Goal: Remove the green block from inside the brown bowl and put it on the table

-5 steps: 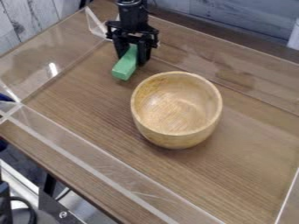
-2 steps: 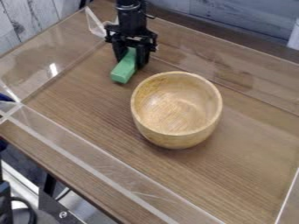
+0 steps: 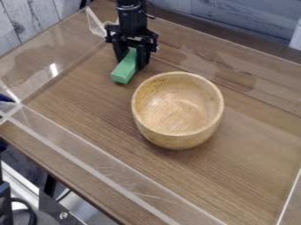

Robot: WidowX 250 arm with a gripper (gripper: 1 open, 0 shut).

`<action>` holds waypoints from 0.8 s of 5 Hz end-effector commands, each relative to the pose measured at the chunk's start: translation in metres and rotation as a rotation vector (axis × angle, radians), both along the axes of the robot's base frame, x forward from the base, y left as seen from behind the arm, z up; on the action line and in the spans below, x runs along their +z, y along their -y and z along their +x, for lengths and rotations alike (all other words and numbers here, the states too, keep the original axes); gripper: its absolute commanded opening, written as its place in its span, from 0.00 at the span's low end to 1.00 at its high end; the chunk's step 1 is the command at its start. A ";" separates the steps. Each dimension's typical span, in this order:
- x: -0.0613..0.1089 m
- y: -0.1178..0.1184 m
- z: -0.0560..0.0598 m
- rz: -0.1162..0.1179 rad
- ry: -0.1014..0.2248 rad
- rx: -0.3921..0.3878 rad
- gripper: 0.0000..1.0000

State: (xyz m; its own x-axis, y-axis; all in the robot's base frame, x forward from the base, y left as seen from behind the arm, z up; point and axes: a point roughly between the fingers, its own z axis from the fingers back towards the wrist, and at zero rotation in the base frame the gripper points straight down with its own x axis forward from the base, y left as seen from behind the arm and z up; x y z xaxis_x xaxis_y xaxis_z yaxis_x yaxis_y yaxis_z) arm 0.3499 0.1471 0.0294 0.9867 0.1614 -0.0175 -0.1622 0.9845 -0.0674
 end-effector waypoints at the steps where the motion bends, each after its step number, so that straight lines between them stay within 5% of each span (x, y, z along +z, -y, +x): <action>1: 0.023 -0.007 0.007 0.025 0.063 0.009 0.00; 4: 0.022 -0.005 0.004 0.015 0.057 0.012 0.00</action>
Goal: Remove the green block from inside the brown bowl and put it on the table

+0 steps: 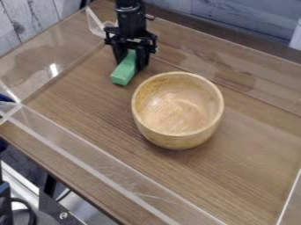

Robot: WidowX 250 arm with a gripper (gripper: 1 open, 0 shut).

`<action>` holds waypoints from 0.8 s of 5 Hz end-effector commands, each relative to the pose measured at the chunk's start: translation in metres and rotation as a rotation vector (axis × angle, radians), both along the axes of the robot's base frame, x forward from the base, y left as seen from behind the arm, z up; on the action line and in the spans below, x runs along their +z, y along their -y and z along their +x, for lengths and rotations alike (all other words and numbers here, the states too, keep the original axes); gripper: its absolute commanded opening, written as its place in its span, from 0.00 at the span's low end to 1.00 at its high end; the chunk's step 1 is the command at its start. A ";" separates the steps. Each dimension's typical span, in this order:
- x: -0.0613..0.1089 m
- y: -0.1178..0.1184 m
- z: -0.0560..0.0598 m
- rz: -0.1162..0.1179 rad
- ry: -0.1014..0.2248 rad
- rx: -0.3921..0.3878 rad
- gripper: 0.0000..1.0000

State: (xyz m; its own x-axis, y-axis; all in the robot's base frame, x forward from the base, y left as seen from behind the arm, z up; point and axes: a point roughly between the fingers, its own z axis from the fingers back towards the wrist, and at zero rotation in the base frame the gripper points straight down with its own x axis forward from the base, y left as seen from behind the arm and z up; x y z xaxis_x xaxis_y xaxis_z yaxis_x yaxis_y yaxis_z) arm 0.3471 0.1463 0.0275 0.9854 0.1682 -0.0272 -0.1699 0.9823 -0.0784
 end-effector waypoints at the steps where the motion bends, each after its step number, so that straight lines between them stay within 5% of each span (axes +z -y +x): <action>1: 0.024 -0.006 0.006 0.025 0.063 0.004 0.00; 3: 0.024 -0.005 0.004 0.019 0.061 0.004 0.00; 4: 0.028 -0.005 0.002 0.013 0.059 0.010 1.00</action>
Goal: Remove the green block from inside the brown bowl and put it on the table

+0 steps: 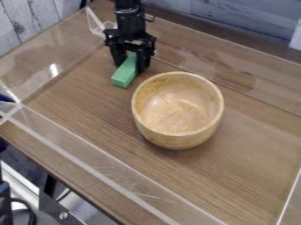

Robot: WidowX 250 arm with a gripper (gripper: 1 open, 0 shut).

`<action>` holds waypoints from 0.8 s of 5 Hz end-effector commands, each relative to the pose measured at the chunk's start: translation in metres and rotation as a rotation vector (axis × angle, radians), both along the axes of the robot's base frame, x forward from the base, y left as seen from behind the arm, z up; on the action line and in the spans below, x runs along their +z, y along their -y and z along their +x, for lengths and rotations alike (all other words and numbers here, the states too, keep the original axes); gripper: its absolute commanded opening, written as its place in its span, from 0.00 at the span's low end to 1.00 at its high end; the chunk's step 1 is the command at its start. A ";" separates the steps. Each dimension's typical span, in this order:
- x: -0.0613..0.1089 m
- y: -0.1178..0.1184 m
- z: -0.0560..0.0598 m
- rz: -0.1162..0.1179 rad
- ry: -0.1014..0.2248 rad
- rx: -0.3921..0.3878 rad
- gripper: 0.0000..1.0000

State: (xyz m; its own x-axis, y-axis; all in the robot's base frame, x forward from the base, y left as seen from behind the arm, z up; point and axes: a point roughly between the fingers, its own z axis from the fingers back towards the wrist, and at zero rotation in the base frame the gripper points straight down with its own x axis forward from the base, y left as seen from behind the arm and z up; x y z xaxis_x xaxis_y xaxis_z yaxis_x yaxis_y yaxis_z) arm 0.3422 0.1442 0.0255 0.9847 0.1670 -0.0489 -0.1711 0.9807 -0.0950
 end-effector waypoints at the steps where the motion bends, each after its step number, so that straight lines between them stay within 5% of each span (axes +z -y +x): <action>1: 0.036 -0.007 0.005 0.026 0.084 0.017 1.00; 2: 0.051 -0.008 0.002 0.017 0.108 0.023 1.00; 4: 0.116 -0.018 -0.009 0.015 0.228 0.050 1.00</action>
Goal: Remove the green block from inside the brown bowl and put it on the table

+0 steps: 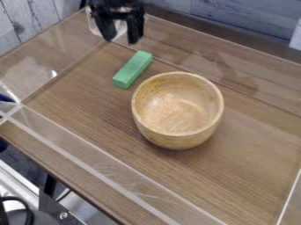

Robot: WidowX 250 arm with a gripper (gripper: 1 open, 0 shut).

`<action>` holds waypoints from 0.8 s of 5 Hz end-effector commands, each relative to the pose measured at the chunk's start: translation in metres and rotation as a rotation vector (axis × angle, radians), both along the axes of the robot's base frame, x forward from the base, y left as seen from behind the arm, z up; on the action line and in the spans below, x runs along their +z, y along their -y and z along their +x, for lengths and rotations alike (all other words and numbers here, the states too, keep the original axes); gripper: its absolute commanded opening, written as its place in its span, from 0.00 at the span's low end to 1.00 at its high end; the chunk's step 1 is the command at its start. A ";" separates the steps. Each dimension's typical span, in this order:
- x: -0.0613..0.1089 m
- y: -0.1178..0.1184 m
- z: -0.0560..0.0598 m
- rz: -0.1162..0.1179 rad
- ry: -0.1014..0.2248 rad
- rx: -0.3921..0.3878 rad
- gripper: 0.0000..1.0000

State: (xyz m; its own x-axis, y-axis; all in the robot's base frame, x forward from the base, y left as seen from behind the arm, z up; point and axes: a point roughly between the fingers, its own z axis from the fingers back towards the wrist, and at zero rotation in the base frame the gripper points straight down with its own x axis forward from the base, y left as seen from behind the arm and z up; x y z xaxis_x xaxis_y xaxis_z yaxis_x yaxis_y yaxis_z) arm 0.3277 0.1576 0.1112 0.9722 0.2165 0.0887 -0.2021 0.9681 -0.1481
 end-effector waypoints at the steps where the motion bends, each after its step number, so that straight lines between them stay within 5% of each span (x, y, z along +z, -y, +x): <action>1: 0.029 -0.003 0.005 0.048 0.082 -0.002 1.00; 4: 0.007 -0.003 0.012 0.052 0.045 -0.008 1.00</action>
State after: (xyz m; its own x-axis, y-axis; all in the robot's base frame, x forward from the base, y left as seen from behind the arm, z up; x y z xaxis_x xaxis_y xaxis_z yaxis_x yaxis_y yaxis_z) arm 0.3326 0.1589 0.0992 0.9734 0.2131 0.0836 -0.2015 0.9710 -0.1286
